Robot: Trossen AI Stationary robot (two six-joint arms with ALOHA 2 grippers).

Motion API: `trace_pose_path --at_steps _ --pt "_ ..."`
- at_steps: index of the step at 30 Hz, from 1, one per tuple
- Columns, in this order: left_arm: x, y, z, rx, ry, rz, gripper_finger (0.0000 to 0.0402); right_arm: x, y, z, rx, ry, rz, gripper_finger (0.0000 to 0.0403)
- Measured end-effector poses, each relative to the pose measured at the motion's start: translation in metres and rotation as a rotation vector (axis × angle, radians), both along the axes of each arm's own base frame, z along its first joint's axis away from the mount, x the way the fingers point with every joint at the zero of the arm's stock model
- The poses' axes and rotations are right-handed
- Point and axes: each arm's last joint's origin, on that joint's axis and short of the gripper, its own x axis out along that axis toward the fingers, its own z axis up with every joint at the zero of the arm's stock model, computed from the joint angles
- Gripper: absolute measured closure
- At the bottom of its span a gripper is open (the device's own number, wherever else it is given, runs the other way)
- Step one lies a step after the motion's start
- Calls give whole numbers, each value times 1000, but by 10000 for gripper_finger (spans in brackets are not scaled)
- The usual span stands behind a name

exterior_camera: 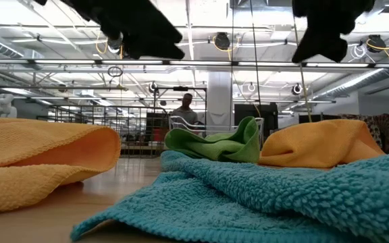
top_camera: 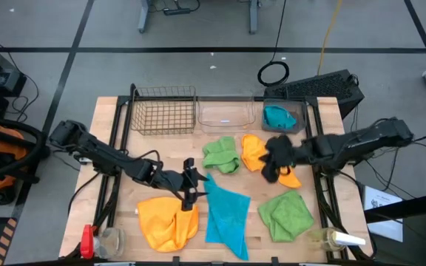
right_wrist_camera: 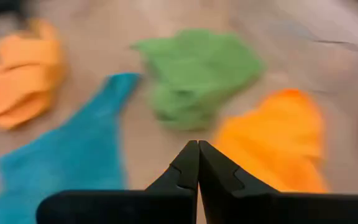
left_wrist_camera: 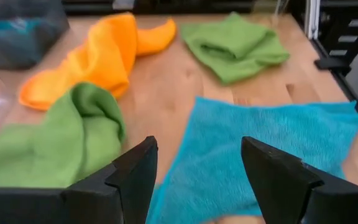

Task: Sort microfiber towel by color & place in baskets
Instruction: Put the blue microfiber towel into the black bin

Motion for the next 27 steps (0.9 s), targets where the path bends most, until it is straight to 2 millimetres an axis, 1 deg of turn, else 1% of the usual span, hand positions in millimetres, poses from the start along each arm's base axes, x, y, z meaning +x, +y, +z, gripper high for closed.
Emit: trace_pose_path --at_steps 3,5,8,12,16,19,24,27 --pt "2 -5 -9 -15 32 -3 164 13 26 -5 25 -51 91 403" --pt "2 -9 -14 -28 46 -2 164 22 46 -14 52 -49 164 403" --pt "2 -12 -16 -53 53 4 164 36 72 -35 76 -22 236 400" --pt "1 -13 -15 -72 45 27 164 54 96 -68 121 33 267 380" --pt "1 -15 -14 -96 36 37 164 68 116 -94 181 29 304 342" --pt "0 -17 -15 -110 46 42 164 78 127 -106 217 18 319 304" --pt "-2 -22 -15 -111 50 25 164 104 143 -112 192 42 319 234" --pt "-3 -24 -15 -109 51 18 164 119 151 -118 94 103 309 199"
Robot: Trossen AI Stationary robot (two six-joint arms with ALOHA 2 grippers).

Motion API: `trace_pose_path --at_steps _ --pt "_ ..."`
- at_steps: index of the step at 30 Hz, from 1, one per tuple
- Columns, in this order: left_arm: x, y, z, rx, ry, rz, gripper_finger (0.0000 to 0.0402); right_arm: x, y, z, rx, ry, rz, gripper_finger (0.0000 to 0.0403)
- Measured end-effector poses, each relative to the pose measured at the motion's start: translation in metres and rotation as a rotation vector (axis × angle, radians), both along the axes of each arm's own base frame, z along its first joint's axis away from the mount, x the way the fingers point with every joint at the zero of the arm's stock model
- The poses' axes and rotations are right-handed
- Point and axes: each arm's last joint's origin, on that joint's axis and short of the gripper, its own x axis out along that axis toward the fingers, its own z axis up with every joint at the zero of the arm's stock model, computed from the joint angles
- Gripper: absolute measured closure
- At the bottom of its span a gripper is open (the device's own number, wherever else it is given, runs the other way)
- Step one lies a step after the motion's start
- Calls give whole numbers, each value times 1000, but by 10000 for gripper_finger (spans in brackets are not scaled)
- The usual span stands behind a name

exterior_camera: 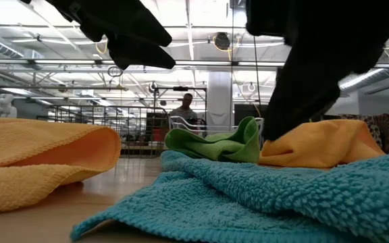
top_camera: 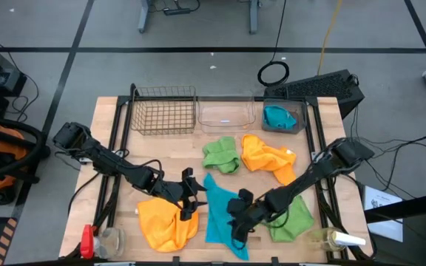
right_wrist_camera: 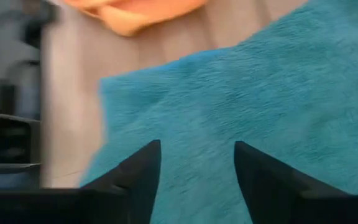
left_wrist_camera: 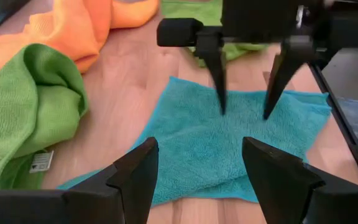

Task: Sort microfiber towel by color & place in baskets
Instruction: Put the blue microfiber towel into the black bin

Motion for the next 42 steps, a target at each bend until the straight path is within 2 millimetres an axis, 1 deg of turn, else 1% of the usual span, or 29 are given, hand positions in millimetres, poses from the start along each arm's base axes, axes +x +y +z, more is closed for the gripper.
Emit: trace_pose_path --at_steps 3,5,8,10,13,16,23,25,28,30,32,35,37,42 --pt "0 0 0 2 2 0 164 12 5 -4 -113 63 -27 178" --pt "0 0 0 3 2 1 164 19 7 -7 -153 108 -36 171" --pt "0 0 0 10 -1 11 164 26 7 -16 -182 162 -44 173" --pt "0 0 0 19 -4 19 164 28 4 -25 -187 194 -57 185" --pt "0 1 0 22 -5 23 164 31 0 -31 -173 221 -74 211" --pt "0 1 0 21 -5 24 164 32 -1 -32 -166 228 -75 251" --pt "0 1 0 19 -6 30 164 30 -1 -28 -147 231 -65 382" --pt "0 1 0 21 -8 34 164 31 0 -28 -146 229 -54 393" --pt "0 1 0 27 -11 42 164 29 -1 -24 -126 242 -34 389" --pt "0 1 0 28 -12 44 164 26 -2 -16 -122 246 -12 392" --pt "0 1 0 31 -12 43 164 22 -4 -1 -111 230 10 398" --pt "0 1 1 47 -17 33 164 12 -9 35 -105 180 19 399" --pt "0 1 1 47 -20 32 164 3 -15 56 -132 153 3 400" --pt "1 1 1 46 -24 31 164 -28 -36 111 -210 73 -63 400"
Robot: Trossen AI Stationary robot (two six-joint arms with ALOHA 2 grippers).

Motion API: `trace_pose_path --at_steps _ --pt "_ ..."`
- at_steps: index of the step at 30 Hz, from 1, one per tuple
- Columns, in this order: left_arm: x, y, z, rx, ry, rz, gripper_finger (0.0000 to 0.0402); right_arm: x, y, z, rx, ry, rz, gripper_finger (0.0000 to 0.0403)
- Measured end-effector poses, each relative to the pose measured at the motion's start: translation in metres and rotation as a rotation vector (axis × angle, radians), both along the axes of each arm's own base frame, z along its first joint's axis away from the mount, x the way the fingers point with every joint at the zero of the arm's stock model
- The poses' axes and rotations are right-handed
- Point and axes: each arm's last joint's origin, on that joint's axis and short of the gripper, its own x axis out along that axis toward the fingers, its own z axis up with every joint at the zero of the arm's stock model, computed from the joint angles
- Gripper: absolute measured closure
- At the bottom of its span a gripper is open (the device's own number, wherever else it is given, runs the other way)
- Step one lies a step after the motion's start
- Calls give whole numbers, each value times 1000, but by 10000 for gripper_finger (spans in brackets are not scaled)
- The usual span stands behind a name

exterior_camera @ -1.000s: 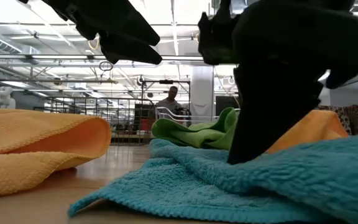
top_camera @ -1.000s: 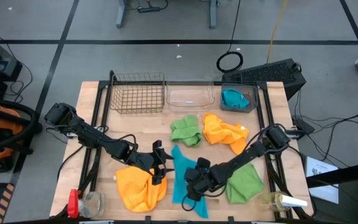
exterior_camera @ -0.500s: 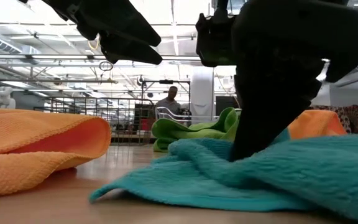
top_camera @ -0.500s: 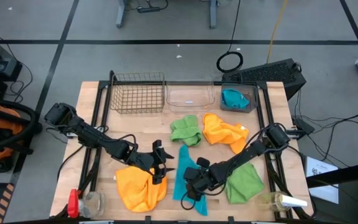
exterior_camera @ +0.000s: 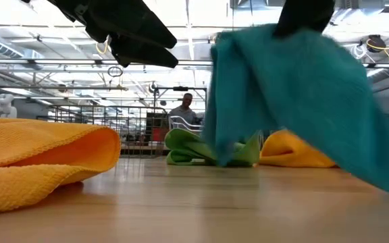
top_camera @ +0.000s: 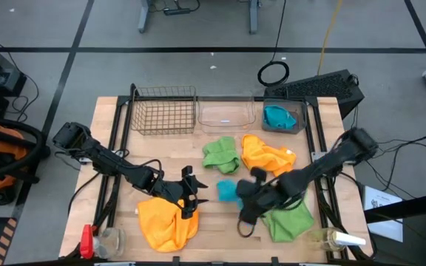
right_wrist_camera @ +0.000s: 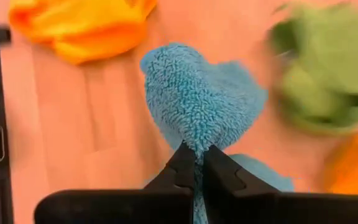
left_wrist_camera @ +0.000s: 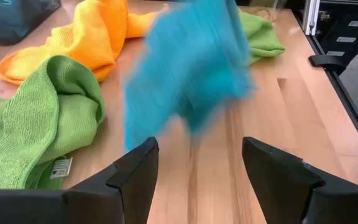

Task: Sort microfiber towel by color & place in baskets
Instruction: Put the blue microfiber towel into the black bin

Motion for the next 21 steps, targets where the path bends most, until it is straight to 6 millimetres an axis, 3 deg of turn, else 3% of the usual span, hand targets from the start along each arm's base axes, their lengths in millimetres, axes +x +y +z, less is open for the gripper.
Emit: trace_pose_path --at_steps 8,15,21 --pt "1 2 1 59 -22 18 164 -55 -39 56 -224 -88 -130 402" --pt "14 15 15 184 -172 -14 164 -98 -81 85 -374 -114 -288 402" --pt "25 43 23 262 -232 44 164 -125 -121 100 -437 -87 -426 403"
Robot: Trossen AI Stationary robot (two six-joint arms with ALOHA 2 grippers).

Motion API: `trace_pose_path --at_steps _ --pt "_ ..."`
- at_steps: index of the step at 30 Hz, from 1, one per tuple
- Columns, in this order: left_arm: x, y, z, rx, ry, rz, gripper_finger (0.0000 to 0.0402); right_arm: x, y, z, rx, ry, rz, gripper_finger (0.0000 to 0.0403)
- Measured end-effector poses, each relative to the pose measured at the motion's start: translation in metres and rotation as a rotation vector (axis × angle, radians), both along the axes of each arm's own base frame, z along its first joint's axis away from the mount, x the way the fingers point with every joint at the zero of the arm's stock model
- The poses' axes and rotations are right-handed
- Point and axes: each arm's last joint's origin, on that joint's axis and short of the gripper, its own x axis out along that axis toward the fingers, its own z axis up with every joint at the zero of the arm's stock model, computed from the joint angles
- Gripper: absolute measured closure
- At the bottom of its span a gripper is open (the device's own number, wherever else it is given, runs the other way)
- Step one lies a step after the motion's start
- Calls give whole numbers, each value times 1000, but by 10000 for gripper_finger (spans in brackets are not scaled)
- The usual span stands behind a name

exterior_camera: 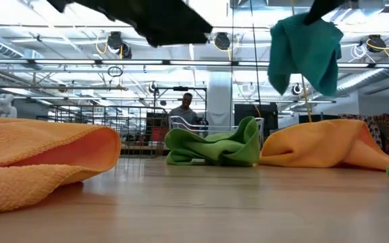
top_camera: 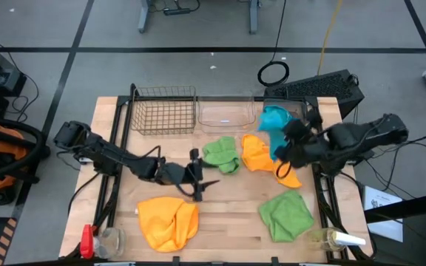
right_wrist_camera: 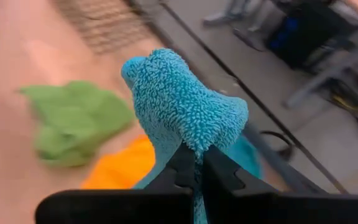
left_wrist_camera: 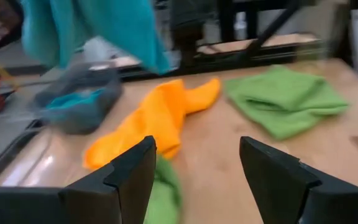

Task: Sort microfiber towel by color & place in baskets
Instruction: Put the blue microfiber towel into the black bin

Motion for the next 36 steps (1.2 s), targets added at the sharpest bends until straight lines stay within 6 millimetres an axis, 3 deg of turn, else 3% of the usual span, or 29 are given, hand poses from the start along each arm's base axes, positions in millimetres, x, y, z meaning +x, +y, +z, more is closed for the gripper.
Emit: trace_pose_path --at_steps 4,11,24,29,36 --pt "2 16 -6 -46 61 53 164 -12 -24 4 -31 66 -86 403" --pt "0 22 -13 -73 129 76 164 -19 -62 6 -83 211 -183 403" --pt "1 21 -12 -101 110 81 164 -12 -122 6 0 316 -113 402" --pt "0 19 -12 -101 112 74 164 -12 -141 -4 51 341 -125 402" --pt "0 19 -12 -101 112 73 164 -12 -165 -37 82 375 -81 402"
